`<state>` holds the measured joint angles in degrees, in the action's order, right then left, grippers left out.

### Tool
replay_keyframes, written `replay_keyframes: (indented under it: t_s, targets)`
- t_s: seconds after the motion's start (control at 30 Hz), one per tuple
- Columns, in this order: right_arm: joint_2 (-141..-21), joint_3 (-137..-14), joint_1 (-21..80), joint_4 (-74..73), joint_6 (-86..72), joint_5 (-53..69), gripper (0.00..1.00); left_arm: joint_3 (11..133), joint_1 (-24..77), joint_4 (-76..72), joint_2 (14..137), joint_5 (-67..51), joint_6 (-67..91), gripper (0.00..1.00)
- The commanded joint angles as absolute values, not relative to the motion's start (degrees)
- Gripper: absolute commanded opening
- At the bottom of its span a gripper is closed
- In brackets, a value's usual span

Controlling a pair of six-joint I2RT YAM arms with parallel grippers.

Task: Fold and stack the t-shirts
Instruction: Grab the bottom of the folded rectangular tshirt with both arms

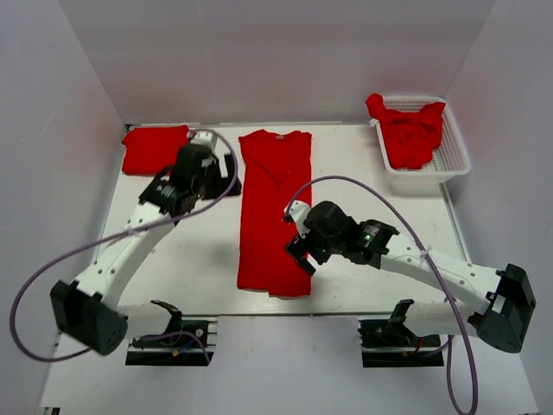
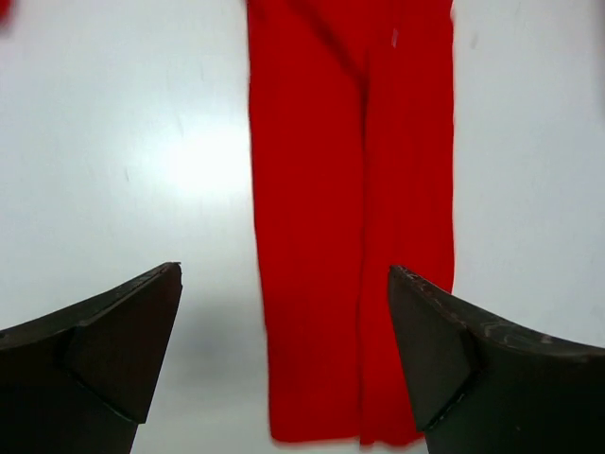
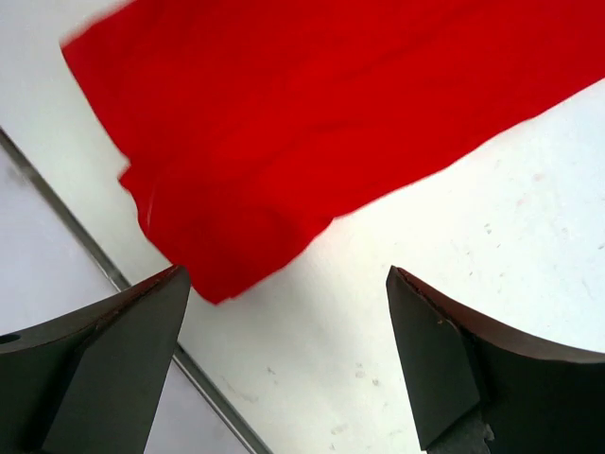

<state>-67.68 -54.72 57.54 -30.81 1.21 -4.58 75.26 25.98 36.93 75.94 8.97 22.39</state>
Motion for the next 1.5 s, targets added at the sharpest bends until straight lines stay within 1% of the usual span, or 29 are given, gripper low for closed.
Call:
replay_keyframes:
  t_s: [0.0, 0.03, 0.07, 0.1, 0.2, 0.33, 0.47, 0.5, 0.6, 0.63, 0.67, 0.7, 0.83, 0.97, 1.0, 1.03, 1.1, 1.17, 1.2, 1.23, 1.27, 1.3, 1.33, 1.37, 1.4, 1.43, 1.47]
  targets:
    - [-67.7, -53.0, 58.6, -31.5, 6.6, -1.7, 0.90, 62.8, 26.1, 41.0, 66.8, 1.9, 29.2, 1.00]
    - [-67.7, -51.4, 59.3, -30.9, 6.9, -1.3, 0.90, 56.9, 26.6, 41.0, 65.1, -1.9, 30.7, 1.00]
    - [-68.3, -51.1, 60.0, -30.3, 7.1, -0.8, 0.90, 54.1, 26.6, 40.3, 63.8, -4.4, 30.8, 1.00]
    - [-68.7, -50.2, 60.5, -29.8, 7.1, 2.2, 0.90, 49.4, 27.2, 40.3, 63.0, -5.7, 32.0, 1.00]
    - [-70.7, -48.7, 63.0, -26.6, 6.9, 6.0, 0.90, 42.3, 27.9, 39.8, 62.5, -12.6, 34.8, 1.00]
    - [-72.9, -45.7, 66.0, -22.8, 5.8, 6.9, 0.90, 37.0, 30.7, 37.7, 60.0, -16.1, 38.1, 1.00]
    - [-74.1, -42.5, 68.1, -17.7, 4.6, 4.5, 0.90, 33.0, 33.0, 34.3, 58.3, -14.9, 41.1, 1.00]
    - [-74.7, -42.4, 68.3, -16.6, 3.9, 2.5, 0.90, 32.4, 33.9, 32.2, 58.9, -14.9, 41.7, 1.00]
    - [-75.7, -41.0, 68.6, -14.6, 0.4, 0.3, 0.90, 32.4, 36.1, 30.9, 63.0, -12.3, 41.7, 0.92]
    - [-75.6, -40.4, 68.4, -13.5, 0.4, -1.6, 0.90, 32.4, 36.1, 31.8, 64.7, -11.2, 41.7, 0.87]
    - [-75.2, -39.4, 68.5, -13.0, -1.8, -3.1, 0.90, 33.1, 36.9, 32.3, 65.3, -8.9, 41.7, 0.87]
    - [-75.1, -39.1, 68.5, -13.0, -4.8, -4.5, 0.90, 33.8, 37.5, 33.4, 65.3, -8.0, 41.7, 0.84]
    - [-73.0, -37.0, 68.3, -13.3, -9.9, -7.8, 0.90, 33.3, 38.8, 32.6, 66.0, -6.7, 41.7, 0.82]
    - [-72.8, -36.0, 68.4, -15.9, -13.4, -7.3, 0.90, 32.5, 40.8, 32.1, 67.9, -7.2, 42.2, 0.81]
    - [-72.9, -35.9, 68.4, -16.0, -14.3, -7.6, 0.90, 32.5, 40.8, 32.1, 68.8, -6.6, 42.2, 0.81]
    - [-73.1, -35.8, 68.3, -15.9, -14.8, -7.7, 0.90, 32.5, 41.6, 32.1, 69.7, -5.7, 42.2, 0.79]
    - [-74.1, -36.0, 68.4, -15.4, -15.7, -8.5, 0.90, 33.9, 42.3, 32.8, 70.7, -3.6, 42.2, 0.79]
    - [-74.8, -36.6, 68.3, -14.9, -16.3, -9.5, 0.88, 34.5, 42.8, 33.8, 71.4, -2.5, 42.2, 0.77]
    - [-75.8, -36.7, 68.3, -14.9, -16.6, -9.6, 0.83, 34.5, 43.3, 33.8, 71.9, -2.5, 42.2, 0.74]
    - [-76.0, -36.8, 68.1, -14.8, -16.5, -9.8, 0.83, 34.5, 43.3, 33.3, 71.9, -1.9, 42.2, 0.74]
    - [-76.5, -36.8, 68.3, -14.7, -16.8, -9.7, 0.80, 34.5, 43.9, 32.7, 73.0, -1.9, 42.2, 0.70]
    - [-77.2, -36.7, 68.2, -14.6, -17.6, -9.8, 0.74, 34.5, 43.9, 32.7, 73.6, -1.9, 42.2, 0.67]
    - [-77.7, -36.6, 68.2, -14.6, -17.3, -9.7, 0.71, 34.5, 43.9, 32.2, 74.2, -1.9, 42.2, 0.65]
    - [-77.8, -36.4, 68.2, -14.4, -17.3, -9.8, 0.67, 34.5, 44.4, 32.2, 74.9, -1.9, 42.2, 0.56]
    - [-78.2, -36.5, 68.2, -14.4, -17.5, -10.6, 0.59, 35.2, 44.4, 32.8, 76.1, -1.9, 42.2, 0.50]
    - [-78.6, -36.6, 68.2, -14.6, -17.7, -9.8, 0.55, 35.2, 45.1, 33.3, 76.1, -1.9, 42.2, 0.38]
    - [-78.7, -36.6, 68.3, -14.4, -17.8, -9.6, 0.44, 35.2, 45.1, 33.3, 76.8, -1.9, 42.2, 0.32]
